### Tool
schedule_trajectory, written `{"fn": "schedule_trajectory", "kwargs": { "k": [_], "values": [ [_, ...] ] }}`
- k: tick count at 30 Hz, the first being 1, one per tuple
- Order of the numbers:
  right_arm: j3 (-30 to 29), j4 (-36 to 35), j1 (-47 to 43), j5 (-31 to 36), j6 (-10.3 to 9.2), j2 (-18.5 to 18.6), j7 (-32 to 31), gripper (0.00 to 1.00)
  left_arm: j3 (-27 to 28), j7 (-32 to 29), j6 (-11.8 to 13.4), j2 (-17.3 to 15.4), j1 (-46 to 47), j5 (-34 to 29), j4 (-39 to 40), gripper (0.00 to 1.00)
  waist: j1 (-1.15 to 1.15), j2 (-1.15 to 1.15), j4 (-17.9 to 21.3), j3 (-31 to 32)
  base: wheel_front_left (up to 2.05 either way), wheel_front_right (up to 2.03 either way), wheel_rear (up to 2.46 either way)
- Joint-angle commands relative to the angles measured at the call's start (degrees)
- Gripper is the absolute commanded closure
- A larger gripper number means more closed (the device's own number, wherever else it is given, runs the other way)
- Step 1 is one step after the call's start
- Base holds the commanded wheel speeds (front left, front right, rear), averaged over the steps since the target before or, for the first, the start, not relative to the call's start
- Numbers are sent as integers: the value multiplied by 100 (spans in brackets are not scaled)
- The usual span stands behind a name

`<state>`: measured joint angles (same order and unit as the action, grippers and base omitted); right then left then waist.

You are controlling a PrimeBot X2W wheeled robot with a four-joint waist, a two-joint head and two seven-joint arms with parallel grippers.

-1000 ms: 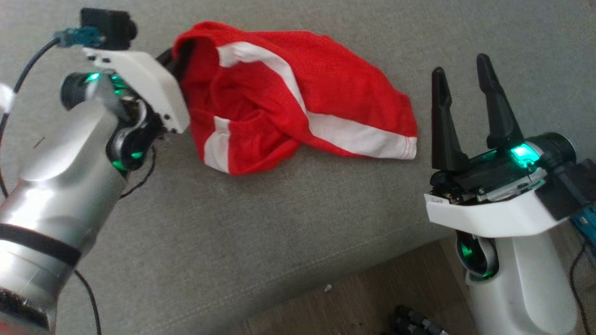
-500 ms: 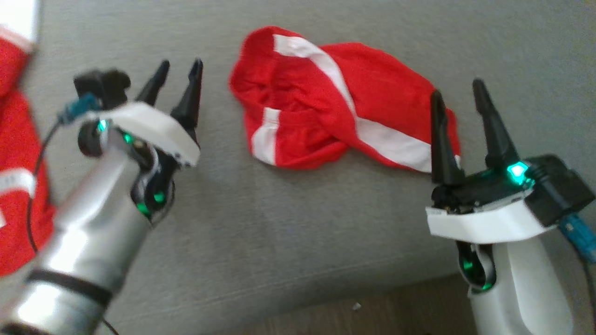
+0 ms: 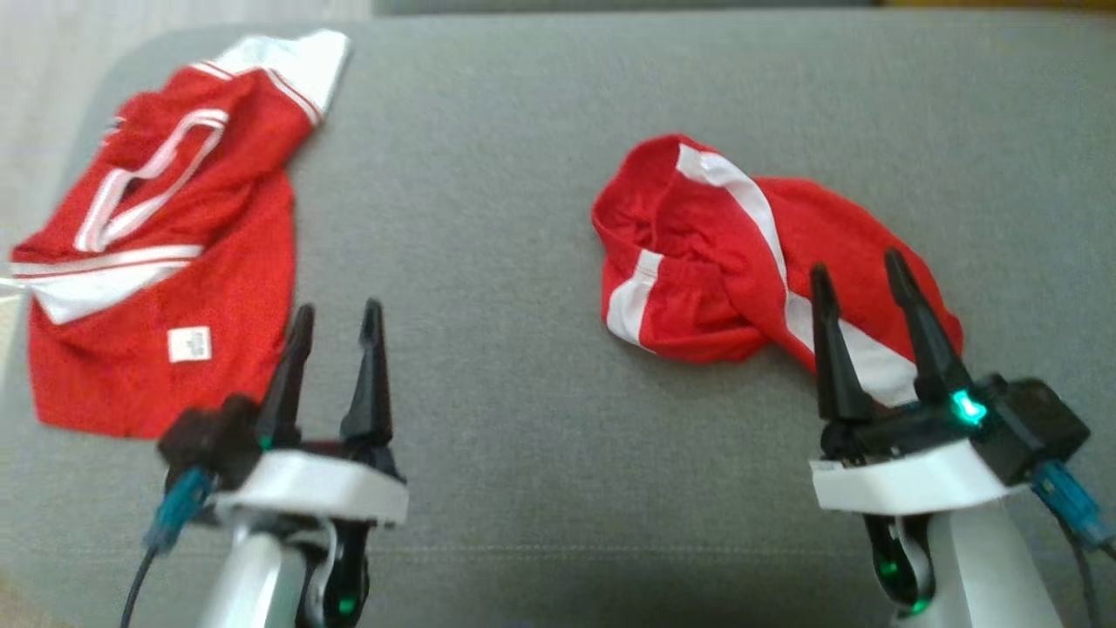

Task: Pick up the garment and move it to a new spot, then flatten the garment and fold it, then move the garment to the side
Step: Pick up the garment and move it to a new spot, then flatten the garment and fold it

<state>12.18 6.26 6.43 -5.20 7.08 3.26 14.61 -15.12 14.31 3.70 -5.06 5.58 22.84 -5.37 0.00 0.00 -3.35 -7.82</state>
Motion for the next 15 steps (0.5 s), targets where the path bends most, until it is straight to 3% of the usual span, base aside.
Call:
{"fn": "schedule_trajectory", "kwargs": {
  "k": [1,5,8,10,15],
  "values": [
    [37,-192,-34,87,41,-38,39,0,394,68,-38,62,-24,-253,461,0,0,0,-183,315,0,0,0],
    [-61,-220,-386,127,41,-38,39,0,553,68,-102,182,-560,-892,1066,0,0,0,-179,639,0,0,0],
    [-118,-264,-662,176,41,-38,39,0,581,68,-11,208,-944,-1278,1383,0,0,0,-161,807,0,0,0],
    [-150,-282,-811,183,41,-38,39,0,622,68,109,214,-1176,-1333,1435,0,0,0,-156,883,0,0,0],
    [-157,-244,-1006,200,41,-38,39,0,613,68,102,216,-1434,-1625,1372,0,0,0,-139,979,0,0,0]
  ]
}}
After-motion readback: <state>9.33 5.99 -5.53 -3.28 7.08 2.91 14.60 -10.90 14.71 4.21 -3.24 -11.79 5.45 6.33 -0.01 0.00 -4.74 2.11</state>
